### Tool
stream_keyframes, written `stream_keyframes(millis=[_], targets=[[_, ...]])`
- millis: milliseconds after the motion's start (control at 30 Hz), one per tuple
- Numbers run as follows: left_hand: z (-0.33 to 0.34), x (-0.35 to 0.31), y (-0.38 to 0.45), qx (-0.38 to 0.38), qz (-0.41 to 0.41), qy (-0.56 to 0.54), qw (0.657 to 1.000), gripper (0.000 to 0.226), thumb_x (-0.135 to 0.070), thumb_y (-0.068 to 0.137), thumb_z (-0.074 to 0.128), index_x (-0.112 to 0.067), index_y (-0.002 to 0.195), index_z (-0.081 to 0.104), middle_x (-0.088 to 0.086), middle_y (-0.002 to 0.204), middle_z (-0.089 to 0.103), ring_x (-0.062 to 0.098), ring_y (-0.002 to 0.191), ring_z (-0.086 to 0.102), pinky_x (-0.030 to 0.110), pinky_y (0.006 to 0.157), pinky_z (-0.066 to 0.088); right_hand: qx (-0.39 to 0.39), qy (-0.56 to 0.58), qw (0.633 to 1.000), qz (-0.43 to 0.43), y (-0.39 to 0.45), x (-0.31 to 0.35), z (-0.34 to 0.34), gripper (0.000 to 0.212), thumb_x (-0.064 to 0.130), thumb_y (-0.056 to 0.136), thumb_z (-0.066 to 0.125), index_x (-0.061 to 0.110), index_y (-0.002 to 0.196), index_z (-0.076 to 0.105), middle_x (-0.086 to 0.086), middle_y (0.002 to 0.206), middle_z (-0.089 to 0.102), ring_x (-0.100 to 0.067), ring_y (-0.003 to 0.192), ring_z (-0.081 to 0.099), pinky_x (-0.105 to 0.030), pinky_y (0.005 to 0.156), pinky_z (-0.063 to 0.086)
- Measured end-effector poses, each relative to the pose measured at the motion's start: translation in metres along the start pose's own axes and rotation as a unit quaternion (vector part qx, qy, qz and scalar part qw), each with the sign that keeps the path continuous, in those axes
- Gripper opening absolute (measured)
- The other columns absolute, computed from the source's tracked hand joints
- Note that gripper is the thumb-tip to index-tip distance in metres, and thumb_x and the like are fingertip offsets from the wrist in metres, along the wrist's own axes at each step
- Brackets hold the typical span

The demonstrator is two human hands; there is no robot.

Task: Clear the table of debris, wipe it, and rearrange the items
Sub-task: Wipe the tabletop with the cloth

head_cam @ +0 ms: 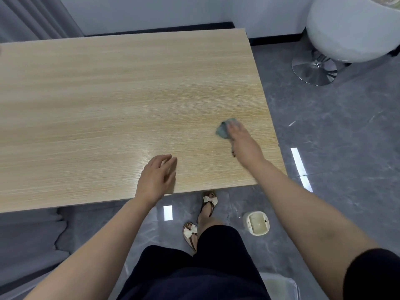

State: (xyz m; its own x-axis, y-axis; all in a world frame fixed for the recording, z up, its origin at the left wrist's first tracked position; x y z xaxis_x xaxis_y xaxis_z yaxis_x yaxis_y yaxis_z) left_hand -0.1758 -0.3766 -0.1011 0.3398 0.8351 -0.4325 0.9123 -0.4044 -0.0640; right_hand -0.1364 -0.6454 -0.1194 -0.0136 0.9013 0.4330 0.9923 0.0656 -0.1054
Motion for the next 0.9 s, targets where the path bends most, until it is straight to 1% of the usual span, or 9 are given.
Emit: stream_keyframes(millis=[133, 200, 267, 400, 467, 567, 700, 800, 900], targets=[[-0.002, 0.006, 0.008, 0.021, -0.001, 0.029, 0.999, 0.053, -0.038, 0.087, 0.044, -0.009, 0.130, 0.054, 0.012, 0.132, 0.052, 0.033, 0.123, 0.047, 0.049, 0.096, 0.044, -0.058, -0.034, 0.996, 0.065, -0.003, 0.005, 0.008, 0.081, -0.012, 0.084, 0.051, 0.010, 0.149, 0.008, -0.011, 0.157, 0.006, -0.027, 0.145, 0.003, -0.032, 0.118, 0.006], [0.000, 0.014, 0.012, 0.045, -0.037, 0.041, 0.997, 0.071, -0.053, 0.085, 0.025, -0.013, 0.142, 0.039, 0.005, 0.150, 0.034, 0.027, 0.140, 0.025, 0.046, 0.109, 0.026, -0.048, -0.035, 0.998, -0.022, -0.014, 0.044, 0.021, 0.091, -0.016, 0.076, 0.055, 0.015, 0.149, 0.010, -0.010, 0.156, 0.011, -0.027, 0.144, 0.010, -0.039, 0.118, 0.017], [0.003, 0.021, 0.014, 0.066, -0.056, 0.048, 0.995, 0.079, -0.060, 0.082, 0.016, -0.017, 0.148, 0.026, -0.001, 0.156, 0.018, 0.020, 0.145, 0.011, 0.044, 0.114, 0.014, 0.024, -0.017, 0.986, -0.166, -0.028, 0.083, 0.038, 0.072, -0.004, 0.087, 0.049, 0.018, 0.148, 0.016, -0.005, 0.155, 0.016, -0.021, 0.144, 0.010, -0.037, 0.117, 0.015], [0.005, 0.024, 0.012, 0.074, -0.050, 0.065, 0.994, 0.073, -0.056, 0.087, 0.009, -0.019, 0.149, 0.023, -0.004, 0.156, 0.014, 0.014, 0.144, 0.006, 0.047, 0.114, 0.009, 0.136, -0.024, 0.935, -0.328, -0.035, 0.094, 0.043, 0.052, 0.017, 0.097, 0.045, 0.021, 0.146, 0.027, 0.003, 0.154, 0.022, -0.014, 0.142, 0.011, -0.034, 0.115, 0.017], [0.004, 0.024, 0.013, 0.068, -0.061, 0.058, 0.994, 0.069, -0.051, 0.089, 0.012, -0.018, 0.147, 0.028, -0.003, 0.155, 0.019, 0.016, 0.144, 0.010, 0.049, 0.113, 0.013, 0.115, -0.022, 0.957, -0.264, -0.008, 0.070, 0.027, 0.060, 0.008, 0.096, 0.045, 0.026, 0.147, 0.021, 0.005, 0.155, 0.018, -0.013, 0.143, 0.012, -0.025, 0.111, 0.016], [-0.004, 0.021, 0.022, 0.036, -0.039, 0.081, 0.995, 0.058, -0.041, 0.091, 0.028, -0.012, 0.138, 0.046, 0.008, 0.141, 0.047, 0.030, 0.131, 0.041, 0.049, 0.102, 0.035, 0.024, -0.011, 0.996, -0.080, 0.037, 0.020, -0.009, 0.073, -0.009, 0.088, 0.047, 0.019, 0.148, 0.018, -0.004, 0.156, 0.016, -0.019, 0.144, 0.012, -0.026, 0.111, 0.019], [-0.017, 0.019, 0.043, -0.010, -0.009, 0.100, 0.995, 0.047, -0.032, 0.086, 0.039, -0.010, 0.124, 0.057, 0.011, 0.112, 0.060, 0.032, 0.100, 0.056, 0.041, 0.082, 0.048, -0.033, -0.002, 0.996, 0.084, 0.052, -0.005, -0.010, 0.051, 0.006, 0.099, 0.035, 0.010, 0.148, 0.018, -0.007, 0.157, 0.011, -0.021, 0.145, 0.004, -0.031, 0.118, 0.006], [-0.016, 0.021, 0.057, 0.017, -0.009, 0.100, 0.995, 0.049, -0.034, 0.087, 0.037, -0.010, 0.126, 0.056, 0.013, 0.123, 0.056, 0.034, 0.111, 0.054, 0.044, 0.086, 0.048, -0.038, -0.008, 0.999, -0.027, 0.034, 0.043, 0.011, 0.055, 0.003, 0.097, 0.038, 0.017, 0.148, 0.020, -0.006, 0.156, 0.016, -0.021, 0.144, 0.012, -0.034, 0.118, 0.012], [-0.011, 0.025, 0.065, 0.063, -0.026, 0.087, 0.994, 0.060, -0.040, 0.090, 0.024, -0.013, 0.140, 0.044, 0.009, 0.149, 0.036, 0.030, 0.138, 0.031, 0.050, 0.104, 0.033, 0.103, -0.009, 0.969, -0.225, 0.000, 0.092, 0.036, 0.055, 0.011, 0.099, 0.040, 0.026, 0.147, 0.019, 0.007, 0.154, 0.010, -0.011, 0.143, 0.004, -0.029, 0.115, 0.004]])
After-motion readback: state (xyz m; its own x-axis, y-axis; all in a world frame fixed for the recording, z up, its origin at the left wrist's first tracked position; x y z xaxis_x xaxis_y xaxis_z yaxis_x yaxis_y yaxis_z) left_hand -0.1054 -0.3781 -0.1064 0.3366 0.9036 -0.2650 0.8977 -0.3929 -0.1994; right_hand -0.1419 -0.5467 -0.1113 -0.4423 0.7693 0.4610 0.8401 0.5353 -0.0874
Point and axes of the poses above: each hand's wrist, its own y-axis towards the middle knuckle, its own z-axis out of the palm, x = y × z, the point moved 5 cm from there along y, towards the middle knuckle
